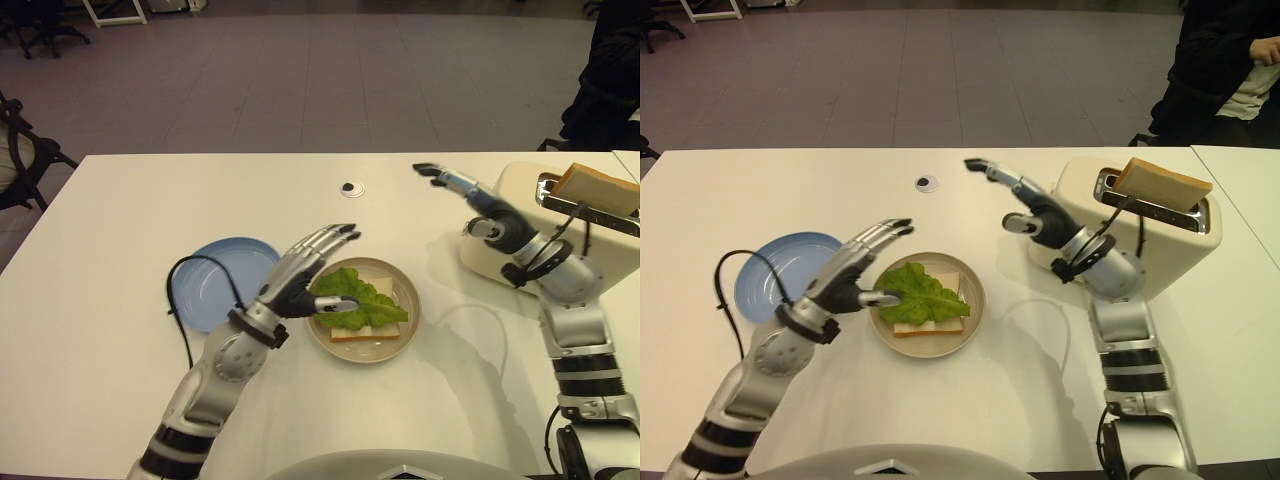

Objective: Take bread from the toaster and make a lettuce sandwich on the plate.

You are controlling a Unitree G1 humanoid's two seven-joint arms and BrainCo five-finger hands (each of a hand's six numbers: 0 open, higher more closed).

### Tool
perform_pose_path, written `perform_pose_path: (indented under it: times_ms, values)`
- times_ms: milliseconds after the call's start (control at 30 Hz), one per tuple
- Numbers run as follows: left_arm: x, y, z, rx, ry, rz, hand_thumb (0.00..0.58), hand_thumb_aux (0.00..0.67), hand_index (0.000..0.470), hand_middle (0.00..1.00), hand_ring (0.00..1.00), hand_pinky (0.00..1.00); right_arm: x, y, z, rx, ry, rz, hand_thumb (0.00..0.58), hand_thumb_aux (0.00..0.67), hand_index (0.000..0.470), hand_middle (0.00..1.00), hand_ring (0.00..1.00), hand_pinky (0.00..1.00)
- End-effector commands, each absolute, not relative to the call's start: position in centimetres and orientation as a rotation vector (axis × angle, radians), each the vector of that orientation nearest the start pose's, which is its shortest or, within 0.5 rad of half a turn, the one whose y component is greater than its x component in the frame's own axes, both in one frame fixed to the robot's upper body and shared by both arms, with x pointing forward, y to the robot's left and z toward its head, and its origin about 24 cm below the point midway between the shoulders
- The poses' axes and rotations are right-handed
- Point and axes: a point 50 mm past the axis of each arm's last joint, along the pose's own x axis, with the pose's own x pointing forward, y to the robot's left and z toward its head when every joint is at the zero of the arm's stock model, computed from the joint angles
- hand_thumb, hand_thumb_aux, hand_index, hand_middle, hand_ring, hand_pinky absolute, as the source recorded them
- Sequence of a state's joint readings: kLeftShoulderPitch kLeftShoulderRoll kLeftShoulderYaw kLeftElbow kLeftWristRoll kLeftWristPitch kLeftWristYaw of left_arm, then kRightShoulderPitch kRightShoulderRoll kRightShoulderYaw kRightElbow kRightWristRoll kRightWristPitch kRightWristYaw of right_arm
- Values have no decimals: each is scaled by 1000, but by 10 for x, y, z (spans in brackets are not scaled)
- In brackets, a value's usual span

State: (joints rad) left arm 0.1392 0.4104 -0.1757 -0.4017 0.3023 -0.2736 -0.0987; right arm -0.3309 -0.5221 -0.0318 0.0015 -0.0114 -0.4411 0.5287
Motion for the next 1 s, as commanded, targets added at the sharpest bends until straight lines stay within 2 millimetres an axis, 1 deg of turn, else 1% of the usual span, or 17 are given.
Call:
perform_pose_path:
  times_ms: [33,133,200,267,300,333,367,400,467,500,533,567,600,733,833,933,1000]
  values:
    - [178,172,103,283,-396,-278,0,0,0,0,0,0,293,-258,244,-1180,-610,316,0,0,0,0,0,0]
    - [174,175,98,214,-381,-255,0,0,0,0,0,0,305,-314,236,-1410,-357,170,0,0,0,0,0,0]
    - [174,174,98,209,-384,-258,0,0,0,0,0,0,308,-341,222,-1479,-217,113,0,0,0,0,0,0]
    - [174,174,97,206,-384,-260,0,0,0,0,0,0,308,-359,207,-1475,-118,78,0,0,0,0,0,0]
    - [174,174,96,204,-383,-261,0,0,0,0,0,0,308,-366,201,-1480,-83,65,285,192,135,0,0,0]
    - [174,174,96,203,-384,-261,0,0,0,0,0,0,308,-370,196,-1477,-57,59,498,418,293,0,0,0]
    - [174,174,96,203,-385,-261,0,0,0,0,0,0,308,-372,193,-1471,-42,56,540,494,347,0,0,0]
    - [174,174,96,204,-386,-261,0,0,0,0,0,0,309,-373,190,-1467,-37,56,543,502,352,0,0,0]
    - [174,174,97,205,-387,-262,0,0,0,0,0,0,310,-373,186,-1454,-34,64,528,470,330,0,0,0]
    - [174,174,96,206,-387,-264,0,0,0,0,0,0,311,-372,185,-1449,-36,71,534,481,337,0,0,0]
    - [173,174,96,207,-386,-263,0,0,0,0,0,0,312,-370,184,-1443,-41,78,551,520,365,0,0,0]
    - [173,173,96,207,-385,-266,0,0,0,0,0,0,314,-367,184,-1431,-53,85,575,610,428,0,0,0]
    - [172,173,95,207,-382,-270,0,0,0,0,0,0,315,-365,184,-1419,-68,90,580,654,459,0,0,0]
    - [172,172,93,211,-374,-273,0,0,0,0,0,0,318,-356,193,-1351,-147,113,580,670,470,0,0,0]
    - [173,172,92,214,-374,-270,0,0,0,0,0,0,318,-358,212,-1229,-203,87,580,670,470,0,0,0]
    - [172,173,91,215,-374,-259,0,0,0,0,0,0,315,-367,250,-1000,-278,72,580,670,470,0,0,0]
    - [172,174,90,214,-376,-250,0,0,0,0,0,0,311,-370,269,-858,-312,122,580,670,470,0,0,0]
